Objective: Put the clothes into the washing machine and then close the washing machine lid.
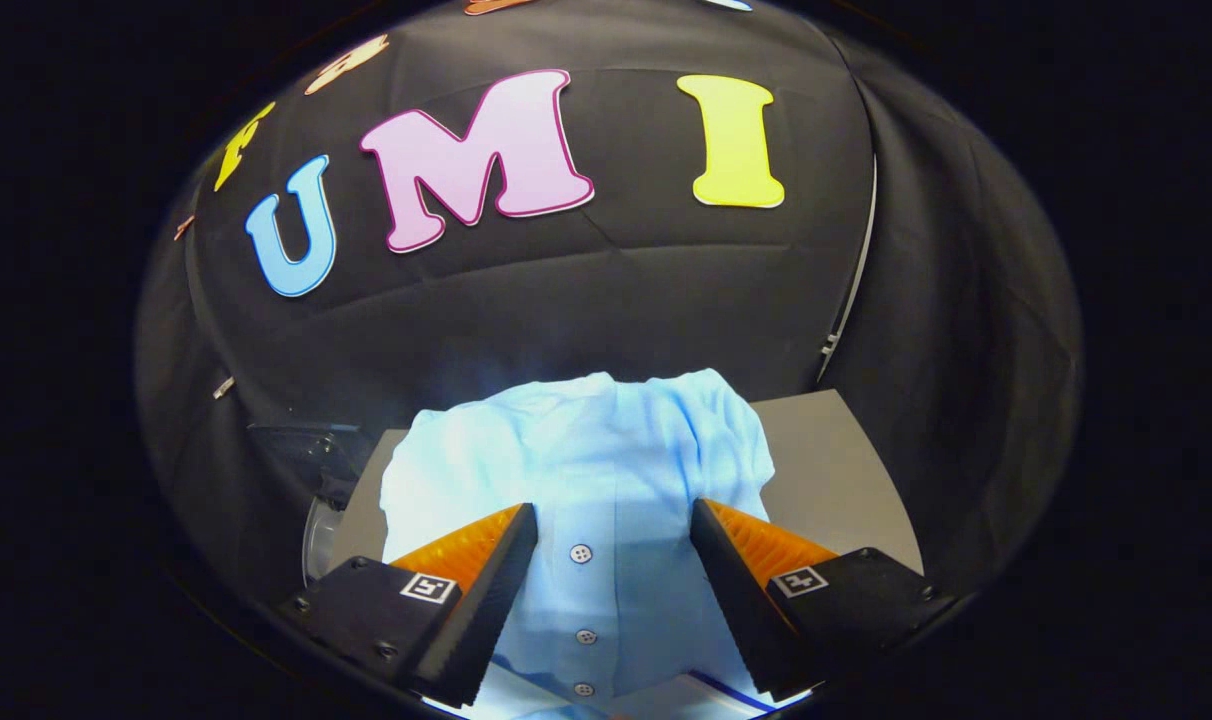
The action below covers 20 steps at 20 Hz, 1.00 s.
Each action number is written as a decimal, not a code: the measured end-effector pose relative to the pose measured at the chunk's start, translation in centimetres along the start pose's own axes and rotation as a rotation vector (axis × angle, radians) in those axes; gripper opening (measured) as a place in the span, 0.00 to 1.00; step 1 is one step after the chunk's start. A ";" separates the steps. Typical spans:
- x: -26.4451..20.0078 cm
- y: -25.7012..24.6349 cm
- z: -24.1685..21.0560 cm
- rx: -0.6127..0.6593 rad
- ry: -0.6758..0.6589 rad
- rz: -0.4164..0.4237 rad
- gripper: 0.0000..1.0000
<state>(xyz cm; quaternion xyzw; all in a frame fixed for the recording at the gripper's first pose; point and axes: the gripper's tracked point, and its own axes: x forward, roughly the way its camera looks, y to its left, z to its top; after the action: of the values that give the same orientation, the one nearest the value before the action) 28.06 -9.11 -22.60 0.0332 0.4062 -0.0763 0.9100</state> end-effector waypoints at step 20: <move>-1.4 2.2 -0.2 -0.053 -0.015 0.018 0.06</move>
<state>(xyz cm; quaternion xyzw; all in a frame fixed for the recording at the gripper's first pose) 27.29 -6.78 -21.70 0.0121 0.4011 -0.0574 0.9142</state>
